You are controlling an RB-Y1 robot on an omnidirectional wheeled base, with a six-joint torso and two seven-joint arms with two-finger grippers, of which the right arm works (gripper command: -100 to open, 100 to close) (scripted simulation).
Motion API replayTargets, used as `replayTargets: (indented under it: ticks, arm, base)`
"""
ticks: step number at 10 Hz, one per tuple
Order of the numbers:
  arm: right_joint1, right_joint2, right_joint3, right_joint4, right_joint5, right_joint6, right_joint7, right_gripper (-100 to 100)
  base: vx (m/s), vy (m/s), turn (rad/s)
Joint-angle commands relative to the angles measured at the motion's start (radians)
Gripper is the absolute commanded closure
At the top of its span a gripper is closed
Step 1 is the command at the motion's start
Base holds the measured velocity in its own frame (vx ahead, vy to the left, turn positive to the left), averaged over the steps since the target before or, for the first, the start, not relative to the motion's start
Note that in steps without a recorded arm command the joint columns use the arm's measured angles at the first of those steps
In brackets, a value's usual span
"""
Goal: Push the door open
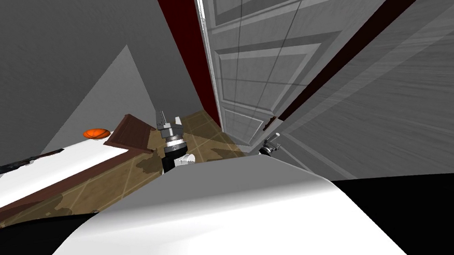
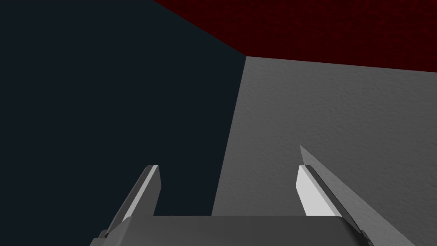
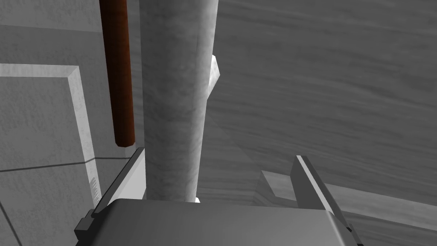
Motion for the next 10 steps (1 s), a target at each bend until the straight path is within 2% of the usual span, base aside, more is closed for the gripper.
replayTargets:
  ticks: [1,3,4,6,10]
  arm:
    - [0.025,-0.04,-0.024,0.032,-0.001,-0.022,-0.02,100]
    - [0.025,-0.04,-0.024,0.032,-0.001,-0.022,-0.02,100]
    - [-0.004,-0.028,-0.016,0.037,-0.015,-0.03,-0.013,100]
    - [-0.002,-0.03,-0.017,0.037,-0.017,-0.032,-0.012,100]
    - [-0.002,-0.03,-0.017,0.037,-0.017,-0.032,-0.012,100]
  base:
    - [-0.027,0.002,0.038]
    - [0.002,-0.013,-0.012]
    - [0.051,-0.104,0.08]
    - [0.025,-0.109,0.024]
    - [0.0,0.0,0.004]
